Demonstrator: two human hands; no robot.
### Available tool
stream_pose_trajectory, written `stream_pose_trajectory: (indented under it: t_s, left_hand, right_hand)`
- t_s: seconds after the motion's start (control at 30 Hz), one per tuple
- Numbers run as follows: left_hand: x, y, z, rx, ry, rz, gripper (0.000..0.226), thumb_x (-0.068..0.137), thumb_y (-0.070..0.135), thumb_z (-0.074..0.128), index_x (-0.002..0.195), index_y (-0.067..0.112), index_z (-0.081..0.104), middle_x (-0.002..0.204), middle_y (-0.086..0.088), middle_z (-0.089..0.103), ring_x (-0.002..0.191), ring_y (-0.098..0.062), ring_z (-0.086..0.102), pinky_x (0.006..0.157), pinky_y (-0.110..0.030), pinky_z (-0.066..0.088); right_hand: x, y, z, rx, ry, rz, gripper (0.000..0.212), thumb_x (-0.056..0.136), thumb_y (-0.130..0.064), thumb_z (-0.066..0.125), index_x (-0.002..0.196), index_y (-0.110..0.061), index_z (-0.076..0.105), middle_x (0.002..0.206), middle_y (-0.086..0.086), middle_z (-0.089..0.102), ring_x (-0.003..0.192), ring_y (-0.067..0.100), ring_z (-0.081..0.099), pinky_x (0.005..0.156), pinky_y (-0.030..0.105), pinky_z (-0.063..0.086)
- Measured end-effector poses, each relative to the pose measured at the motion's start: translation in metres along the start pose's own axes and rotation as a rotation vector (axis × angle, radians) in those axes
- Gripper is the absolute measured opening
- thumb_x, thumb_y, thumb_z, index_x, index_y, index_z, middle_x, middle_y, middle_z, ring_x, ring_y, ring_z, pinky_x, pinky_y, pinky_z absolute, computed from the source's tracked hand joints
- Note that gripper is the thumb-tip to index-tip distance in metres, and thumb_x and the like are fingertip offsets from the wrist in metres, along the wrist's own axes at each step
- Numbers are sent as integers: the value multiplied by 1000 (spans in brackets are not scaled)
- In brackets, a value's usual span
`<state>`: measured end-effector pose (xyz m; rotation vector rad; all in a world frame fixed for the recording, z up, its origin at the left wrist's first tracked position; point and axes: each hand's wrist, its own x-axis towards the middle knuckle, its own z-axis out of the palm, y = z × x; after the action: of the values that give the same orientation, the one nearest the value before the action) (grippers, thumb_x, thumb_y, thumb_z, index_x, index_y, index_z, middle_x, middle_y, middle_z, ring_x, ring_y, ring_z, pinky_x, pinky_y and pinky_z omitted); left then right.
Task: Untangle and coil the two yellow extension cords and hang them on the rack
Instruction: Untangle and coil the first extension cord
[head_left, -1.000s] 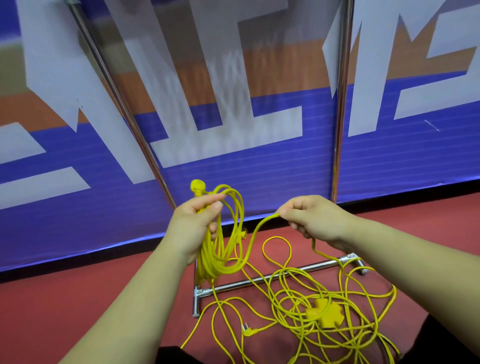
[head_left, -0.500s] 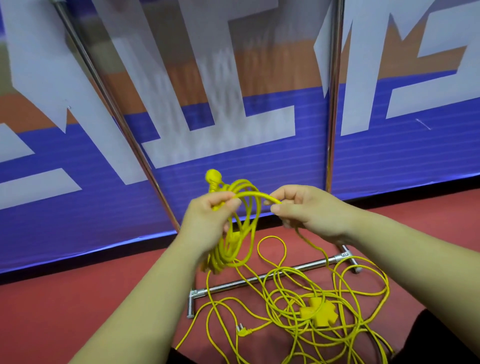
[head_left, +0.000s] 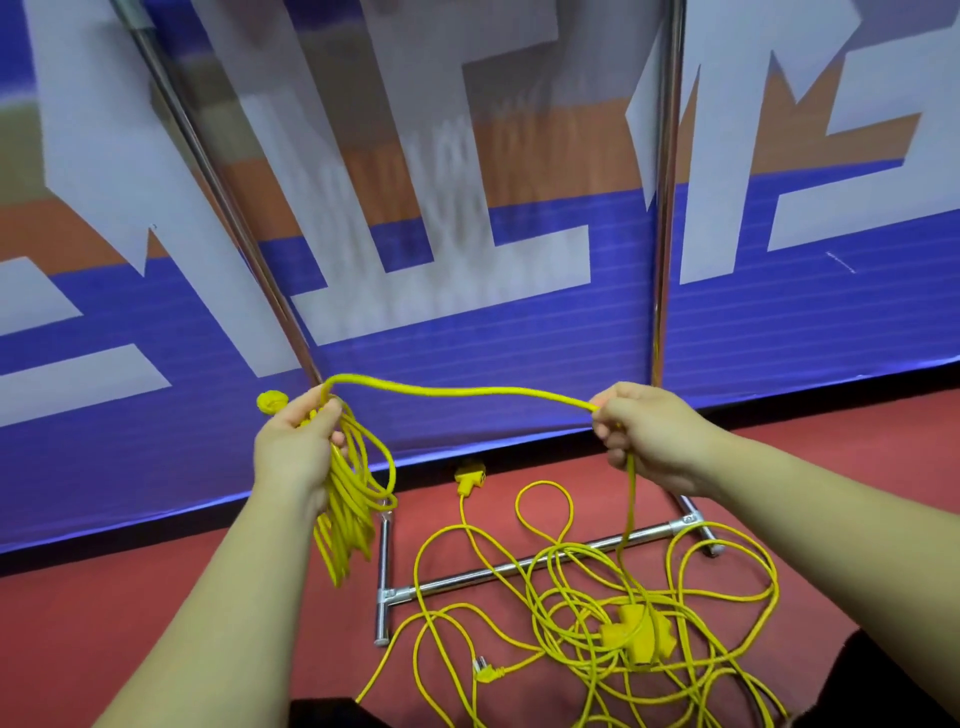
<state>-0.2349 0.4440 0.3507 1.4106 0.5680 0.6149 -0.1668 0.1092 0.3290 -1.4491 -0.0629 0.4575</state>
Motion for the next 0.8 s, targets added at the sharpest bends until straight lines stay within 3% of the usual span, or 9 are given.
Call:
stream_pose_trajectory:
  t_s: [0.13, 0.27, 0.4, 0.57, 0.67, 0.8]
  left_hand:
    - [-9, -1, 1, -66, -145, -36, 37, 99, 5, 58, 130, 25, 61, 72, -2, 55, 43, -7, 46, 42, -20, 43]
    - [-13, -2, 0, -144, -189, -74, 29, 100, 4, 55, 120, 23, 65, 71, -2, 51, 48, -9, 48, 43, -22, 44]
    - [-14, -10, 0, -150, -244, -126, 29, 100, 3, 54, 123, 17, 65, 70, -3, 50, 50, -12, 50, 45, -26, 46]
    - [-32, -15, 18, -57, -404, -146, 29, 99, 0, 54, 122, 13, 65, 69, -3, 55, 55, -17, 57, 51, -29, 52]
    - [-50, -13, 34, -102, -468, -175, 29, 99, -3, 51, 119, 11, 65, 66, -5, 50, 48, -15, 51, 46, -26, 47]
    - [-66, -12, 48, -147, -529, -241, 30, 98, -2, 50, 122, 9, 64, 69, -6, 51, 46, -13, 47, 43, -24, 42]
  right_hand:
    - [-5, -1, 7, -168, 40, 50, 11, 98, -8, 50, 95, -8, 61, 79, 10, 68, 52, 13, 49, 47, 23, 44]
    - [-1, -2, 1, -229, 239, 126, 16, 100, -11, 50, 88, -5, 60, 66, 8, 62, 49, 16, 43, 44, 23, 39]
    - [1, 6, -3, -133, 381, 229, 18, 99, -6, 49, 83, -3, 58, 62, 9, 54, 48, 16, 36, 48, 24, 33]
    - [3, 3, 8, 64, 322, 296, 14, 96, -5, 47, 85, -5, 57, 66, 9, 60, 47, 12, 37, 48, 23, 37]
    - [4, -3, 12, 147, 269, 279, 16, 98, -7, 47, 90, -4, 60, 76, 7, 69, 51, 8, 41, 48, 23, 40]
    - [7, -5, 11, 200, 355, 212, 21, 100, -8, 47, 87, -4, 63, 100, 11, 74, 56, 9, 45, 54, 24, 44]
